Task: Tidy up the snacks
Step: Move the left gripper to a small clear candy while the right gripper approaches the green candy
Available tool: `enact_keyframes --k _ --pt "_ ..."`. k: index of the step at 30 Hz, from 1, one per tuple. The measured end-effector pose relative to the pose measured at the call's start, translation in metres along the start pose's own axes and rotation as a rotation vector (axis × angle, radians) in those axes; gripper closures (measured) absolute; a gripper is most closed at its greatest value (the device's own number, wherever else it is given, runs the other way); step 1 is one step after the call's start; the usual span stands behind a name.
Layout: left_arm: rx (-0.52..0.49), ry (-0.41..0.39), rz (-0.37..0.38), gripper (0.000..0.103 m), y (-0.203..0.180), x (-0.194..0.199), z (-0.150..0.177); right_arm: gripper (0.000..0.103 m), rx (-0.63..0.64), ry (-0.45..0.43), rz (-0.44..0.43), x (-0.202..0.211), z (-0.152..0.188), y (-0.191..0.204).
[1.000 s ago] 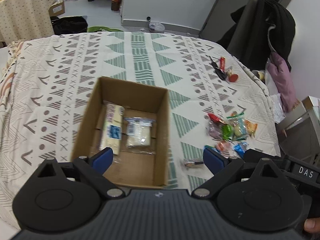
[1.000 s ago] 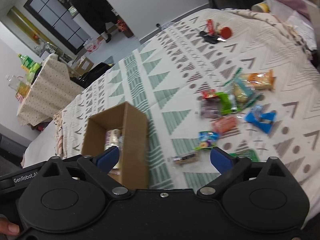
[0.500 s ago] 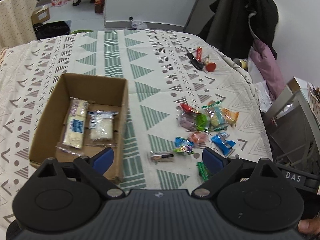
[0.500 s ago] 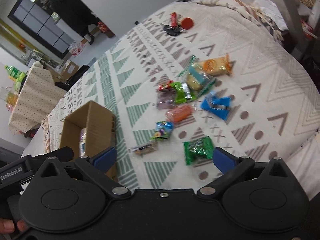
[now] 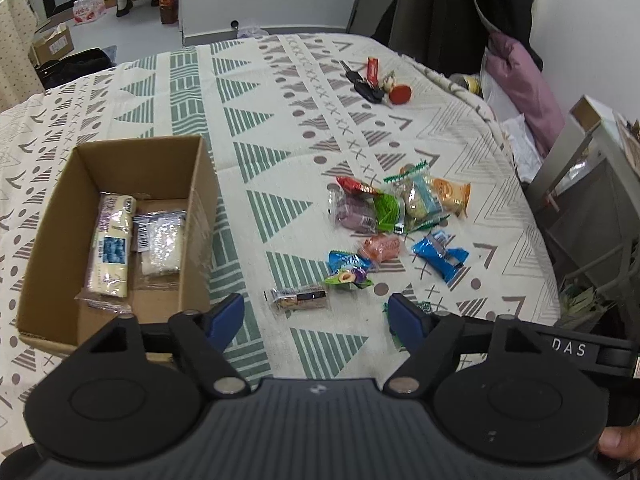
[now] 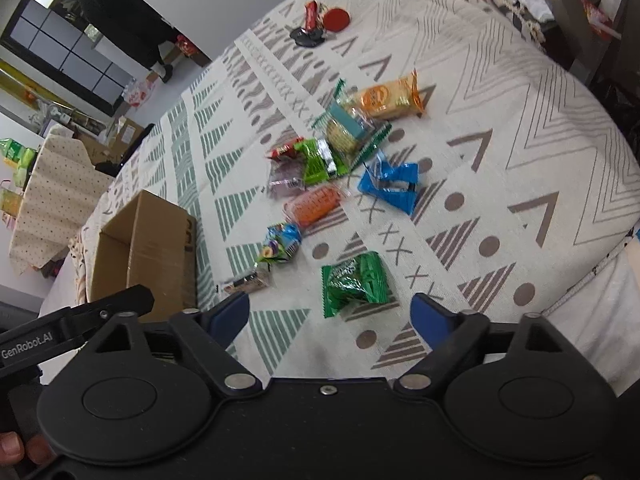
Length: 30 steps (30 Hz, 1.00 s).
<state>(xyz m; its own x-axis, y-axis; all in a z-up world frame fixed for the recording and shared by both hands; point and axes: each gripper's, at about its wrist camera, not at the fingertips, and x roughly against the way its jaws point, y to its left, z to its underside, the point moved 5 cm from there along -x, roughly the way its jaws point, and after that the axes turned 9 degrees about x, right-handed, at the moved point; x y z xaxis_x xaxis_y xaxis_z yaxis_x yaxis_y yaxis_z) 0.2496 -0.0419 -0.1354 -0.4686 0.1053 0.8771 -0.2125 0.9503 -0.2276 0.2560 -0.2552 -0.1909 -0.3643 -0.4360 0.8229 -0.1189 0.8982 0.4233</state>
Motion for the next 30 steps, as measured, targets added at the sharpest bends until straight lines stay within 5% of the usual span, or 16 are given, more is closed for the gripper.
enact_keyframes --k 5,17,30 --pt "-0.008 0.042 0.005 0.036 -0.002 -0.018 0.003 0.028 -0.006 0.035 0.001 -0.013 0.002 -0.006" --pt "-0.023 0.123 -0.012 0.041 -0.002 -0.070 0.000 0.040 -0.017 0.111 0.020 -0.046 0.002 -0.015" --pt "0.014 0.195 -0.085 0.041 0.006 -0.122 -0.001 0.041 0.013 0.153 0.071 -0.075 -0.004 -0.019"
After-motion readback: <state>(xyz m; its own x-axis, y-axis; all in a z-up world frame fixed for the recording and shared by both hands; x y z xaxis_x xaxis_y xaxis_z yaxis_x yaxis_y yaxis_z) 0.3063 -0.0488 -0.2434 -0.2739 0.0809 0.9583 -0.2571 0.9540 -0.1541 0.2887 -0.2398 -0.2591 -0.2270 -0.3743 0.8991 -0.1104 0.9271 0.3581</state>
